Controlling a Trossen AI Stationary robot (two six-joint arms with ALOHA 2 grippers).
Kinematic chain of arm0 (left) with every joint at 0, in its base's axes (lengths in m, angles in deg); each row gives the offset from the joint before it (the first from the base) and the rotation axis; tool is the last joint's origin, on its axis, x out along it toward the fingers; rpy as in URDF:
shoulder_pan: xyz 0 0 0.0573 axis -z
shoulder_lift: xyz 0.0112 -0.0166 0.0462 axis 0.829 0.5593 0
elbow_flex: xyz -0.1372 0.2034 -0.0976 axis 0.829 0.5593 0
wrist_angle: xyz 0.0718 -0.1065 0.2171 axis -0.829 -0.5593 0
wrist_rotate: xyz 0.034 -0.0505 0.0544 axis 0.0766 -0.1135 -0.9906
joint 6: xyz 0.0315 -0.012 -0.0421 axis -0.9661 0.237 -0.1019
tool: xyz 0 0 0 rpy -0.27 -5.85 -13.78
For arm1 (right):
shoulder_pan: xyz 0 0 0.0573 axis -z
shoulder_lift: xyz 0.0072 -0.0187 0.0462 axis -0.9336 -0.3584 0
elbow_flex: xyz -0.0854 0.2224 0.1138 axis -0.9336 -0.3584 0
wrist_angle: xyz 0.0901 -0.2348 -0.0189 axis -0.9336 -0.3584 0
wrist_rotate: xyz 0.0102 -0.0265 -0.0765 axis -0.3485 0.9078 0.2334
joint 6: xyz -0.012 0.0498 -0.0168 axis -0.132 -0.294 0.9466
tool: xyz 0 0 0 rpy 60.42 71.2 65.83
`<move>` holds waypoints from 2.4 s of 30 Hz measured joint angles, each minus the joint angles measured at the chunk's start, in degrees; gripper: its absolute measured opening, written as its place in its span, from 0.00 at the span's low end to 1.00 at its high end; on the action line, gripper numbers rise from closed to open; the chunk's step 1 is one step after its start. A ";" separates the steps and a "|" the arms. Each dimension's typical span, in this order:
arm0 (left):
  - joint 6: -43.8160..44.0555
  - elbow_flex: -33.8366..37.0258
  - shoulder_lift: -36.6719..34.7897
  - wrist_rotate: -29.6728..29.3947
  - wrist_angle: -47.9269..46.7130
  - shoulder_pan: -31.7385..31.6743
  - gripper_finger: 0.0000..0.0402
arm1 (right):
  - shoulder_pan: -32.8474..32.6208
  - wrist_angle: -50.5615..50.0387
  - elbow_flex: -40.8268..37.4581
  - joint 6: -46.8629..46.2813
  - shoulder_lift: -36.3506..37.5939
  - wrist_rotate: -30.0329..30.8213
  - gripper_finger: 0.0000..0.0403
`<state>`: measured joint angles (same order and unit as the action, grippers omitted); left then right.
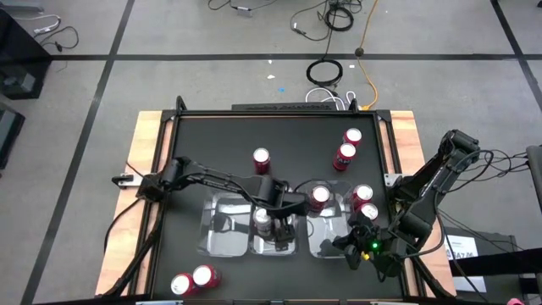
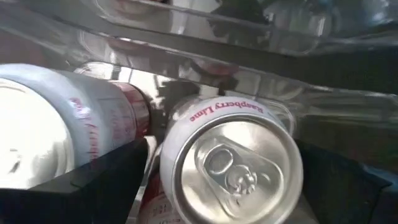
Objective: Sort soda cans
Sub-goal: Put the orange soda can into the left transparent bin
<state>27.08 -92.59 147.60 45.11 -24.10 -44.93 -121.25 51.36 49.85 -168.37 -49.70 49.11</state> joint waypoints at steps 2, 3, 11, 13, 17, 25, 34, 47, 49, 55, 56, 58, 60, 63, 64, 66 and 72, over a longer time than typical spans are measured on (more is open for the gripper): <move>0.02 -0.83 -0.68 1.07 -0.77 -0.60 0.97 | 0.00 0.03 0.00 0.11 0.00 -0.04 0.00; 0.10 -1.24 -1.16 1.14 -1.64 -0.74 0.97 | 0.00 0.02 0.00 0.16 0.00 -0.15 0.00; 2.71 -8.31 -5.83 1.14 -6.60 -1.17 0.97 | 0.04 0.64 -0.04 3.48 -0.02 -0.27 0.00; 2.99 -8.50 -7.93 1.02 -7.30 -0.82 0.97 | 0.04 0.95 -0.04 4.89 0.00 -0.24 0.00; 3.12 -8.61 -12.59 -0.24 -12.94 0.56 0.97 | 0.04 0.93 -0.04 6.19 0.00 -0.24 0.00; 2.06 -7.58 -15.31 -14.35 -25.35 7.17 0.97 | 1.42 1.37 -0.02 7.06 -0.02 0.11 0.00; -4.40 9.52 -26.28 -22.86 -11.20 10.09 0.97 | 5.28 16.33 0.64 22.50 -0.79 -2.90 0.00; -5.93 61.28 -69.52 -14.48 20.50 10.08 0.97 | 19.14 -0.02 32.60 42.92 -21.36 -11.95 0.00; -5.94 65.32 -74.84 -13.78 21.67 10.08 0.97 | 21.25 -1.23 38.95 47.35 -25.44 -13.41 0.00; -6.53 72.74 -88.23 -11.50 21.80 10.08 0.97 | 26.01 -2.93 56.35 56.30 -36.72 -18.44 0.00; -6.53 73.59 -90.40 -11.25 21.84 10.08 0.97 | 26.68 -3.78 59.04 56.82 -38.55 -19.13 0.00; -6.52 75.23 -94.66 -10.86 21.87 10.06 0.97 | 27.65 -6.20 64.35 56.95 -42.27 -20.40 0.00; -6.18 76.29 -98.20 -10.84 21.86 10.08 0.97 | 28.33 -9.89 69.11 55.99 -45.50 -21.31 0.00; -3.40 76.61 -101.22 -10.84 22.13 10.08 0.97 | 28.59 -15.50 74.36 52.97 -48.94 -21.35 0.00; -1.29 76.63 -101.76 -10.84 22.41 10.08 0.97 | 28.62 -16.90 75.28 51.81 -49.49 -21.46 0.00; 3.84 76.70 -102.42 -10.84 23.73 10.08 0.97 | 28.51 -19.80 75.98 49.21 -49.96 -21.57 0.00; 14.85 76.68 -102.37 -11.30 27.93 10.08 0.97 | 27.34 -30.27 76.04 41.11 -49.31 -20.98 0.00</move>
<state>41.93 -15.91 45.23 33.82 3.83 -34.85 -93.91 21.09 125.89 -127.25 -99.01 28.14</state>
